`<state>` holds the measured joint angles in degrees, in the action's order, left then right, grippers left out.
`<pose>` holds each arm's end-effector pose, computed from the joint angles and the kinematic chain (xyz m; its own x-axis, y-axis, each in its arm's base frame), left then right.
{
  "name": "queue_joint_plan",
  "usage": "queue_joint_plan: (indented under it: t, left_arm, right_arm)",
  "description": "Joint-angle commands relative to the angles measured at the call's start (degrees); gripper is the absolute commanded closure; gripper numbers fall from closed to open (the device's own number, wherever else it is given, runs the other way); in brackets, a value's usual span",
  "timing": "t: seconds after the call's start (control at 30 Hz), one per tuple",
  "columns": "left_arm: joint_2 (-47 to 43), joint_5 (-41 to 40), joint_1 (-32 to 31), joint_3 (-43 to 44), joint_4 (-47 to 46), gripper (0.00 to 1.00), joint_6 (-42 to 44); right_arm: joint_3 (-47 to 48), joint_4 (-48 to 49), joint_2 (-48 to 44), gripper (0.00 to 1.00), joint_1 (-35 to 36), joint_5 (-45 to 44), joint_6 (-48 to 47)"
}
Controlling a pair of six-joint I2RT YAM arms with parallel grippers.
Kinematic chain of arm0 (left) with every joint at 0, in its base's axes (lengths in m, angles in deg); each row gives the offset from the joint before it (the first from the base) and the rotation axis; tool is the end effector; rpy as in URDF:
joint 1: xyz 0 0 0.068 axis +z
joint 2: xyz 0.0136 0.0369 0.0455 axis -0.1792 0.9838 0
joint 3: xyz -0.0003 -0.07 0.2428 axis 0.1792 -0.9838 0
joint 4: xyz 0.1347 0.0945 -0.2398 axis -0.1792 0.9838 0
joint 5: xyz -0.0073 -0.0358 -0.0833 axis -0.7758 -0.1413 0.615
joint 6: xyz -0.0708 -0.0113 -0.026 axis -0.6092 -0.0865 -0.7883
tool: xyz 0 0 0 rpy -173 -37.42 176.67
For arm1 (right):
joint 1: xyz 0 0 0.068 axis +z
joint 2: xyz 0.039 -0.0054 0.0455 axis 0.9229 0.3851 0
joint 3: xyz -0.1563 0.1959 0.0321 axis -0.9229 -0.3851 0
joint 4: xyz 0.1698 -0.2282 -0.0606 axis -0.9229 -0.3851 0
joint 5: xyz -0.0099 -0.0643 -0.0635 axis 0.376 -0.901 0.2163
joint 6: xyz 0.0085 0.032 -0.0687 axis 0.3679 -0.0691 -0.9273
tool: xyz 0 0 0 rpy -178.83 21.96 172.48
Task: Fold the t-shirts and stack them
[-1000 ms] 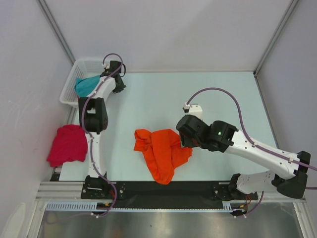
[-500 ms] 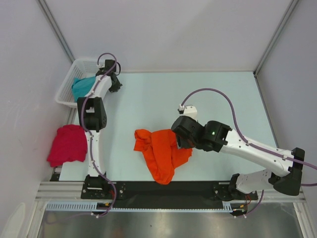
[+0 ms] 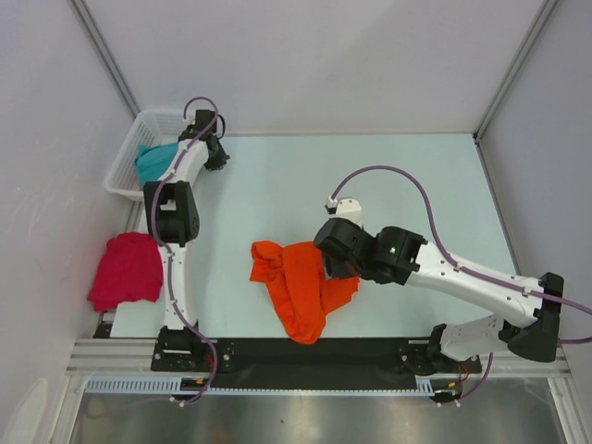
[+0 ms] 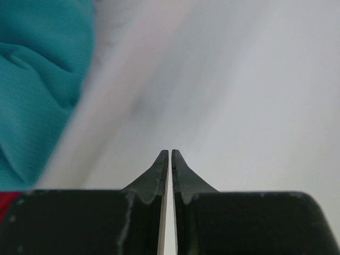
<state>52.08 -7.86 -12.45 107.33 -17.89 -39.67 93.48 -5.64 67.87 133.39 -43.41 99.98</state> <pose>0.5652 -0.0106 0.1463 -0.6883 -0.4512 -0.5680 -0.4430 0.8815 -0.1633 0.1490 0.2677 0.3017 -0.7480 -0.1810 -0.6385 -0.3113 0.9454 0.0967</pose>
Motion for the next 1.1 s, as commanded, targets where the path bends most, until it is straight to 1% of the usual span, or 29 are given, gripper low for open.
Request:
queue_joint_plan:
  t: [0.0,0.03,0.07,0.13,0.17,0.2,0.23,0.27,0.3,0.33,0.37,0.4,0.47,0.5,0.53,0.57,0.63,0.67,0.8,0.83,0.93,1.07]
  left_arm:
    - [-9.7,3.5,-5.5,-1.7,-3.8,0.9,5.4]
    - [-11.0,3.3,-8.1,-2.2,-3.7,0.88,6.1]
    - [-12.3,2.9,-9.5,-3.0,-3.8,0.87,7.0]
    - [-17.5,1.6,-13.5,-8.2,-3.8,0.86,8.3]
    - [-19.5,1.3,-14.7,-10.6,-3.9,0.86,8.4]
    - [-23.8,1.3,-15.7,-15.8,-4.0,0.85,8.3]
    - [-26.1,1.5,-17.5,-18.7,-4.6,0.85,8.0]
    - [-28.7,1.5,-18.3,-22.1,-5.2,0.85,7.9]
    - [-33.7,1.3,-19.0,-28.3,-5.7,0.85,7.3]
    - [-36.5,1.1,-19.9,-31.5,-6.6,0.85,6.9]
    - [-39.1,0.9,-20.2,-37.0,-6.9,0.85,6.6]
    - [-44.1,0.4,-20.4,-39.2,-7.1,0.84,6.0]
    - [-48.8,-0.3,-20.5,-43.3,-6.9,0.84,5.7]
    - [-53.4,-0.3,-20.5,-46.8,-6.9,0.84,5.3]
    - [-55.7,-0.7,-20.7,-48.4,-6.4,0.84,5.0]
    - [-59.9,-0.8,-20.9,-51.3,-6.2,0.84,4.9]
    - [-64.1,-1.3,-21.3,-54.3,-5.4,0.84,3.7]
    - [-67.8,-0.7,-21.5,-57.4,-5.4,0.84,3.2]
    - [-74.1,2.9,-23.2,-64.1,-6.2,0.84,1.0]
    - [-75.0,3.3,-24.5,-65.2,-6.4,0.85,0.7]
    - [-77.7,2.9,-27.4,-69.6,-6.6,0.85,-0.2]
    - [-81.4,2.7,-29.1,-76.6,-7.2,0.85,-0.8]
  right_arm:
    - [-0.2,1.5,0.3,0.42,0.3,-1.8,0.2]
    - [-1.2,1.8,0.1,0.41,0.2,-2.3,-0.1]
    - [-2.1,2.1,-0.1,0.41,-1.3,-1.6,-0.2]
    - [-5.8,4.9,-1.8,0.38,-4.0,0.8,-1.3]
    - [-7.8,6.6,-2.9,0.37,-7.4,3.6,-2.8]
    - [-11.6,8.7,-5.9,0.36,-9.3,5.5,-3.5]
    - [-14.1,13.5,-7.3,0.35,-12.0,7.7,-4.2]
    - [-16.2,16.2,-8.7,0.35,-16.7,12.5,-5.2]
    - [-18.1,18.4,-10.3,0.34,-19.2,14.9,-5.6]
    - [-21.5,22.0,-12.0,0.34,-21.1,17.0,-5.7]
    - [-22.4,23.1,-12.4,0.34,-22.8,19.5,-6.2]
    - [-22.8,23.5,-12.4,0.34,-24.6,20.0,-6.4]
    - [-22.1,23.2,-11.7,0.34,-24.8,18.8,-7.1]
    - [-21.7,22.9,-11.3,0.34,-24.7,18.6,-7.8]
    - [-21.0,22.8,-10.8,0.34,-24.8,18.5,-7.9]
    - [-20.8,22.9,-10.6,0.34,-24.7,18.6,-8.2]
    - [-20.6,23.5,-10.2,0.34,-24.7,19.2,-8.3]
    - [-20.6,24.0,-10.0,0.34,-24.7,19.5,-8.2]
    - [-21.7,27.0,-9.1,0.34,-24.8,21.3,-7.5]
    - [-21.8,27.6,-8.8,0.34,-24.7,21.8,-7.2]
    - [-22.8,29.3,-7.2,0.34,-24.7,22.3,-6.9]
    - [-23.6,31.5,-5.1,0.35,-24.6,23.6,-5.5]
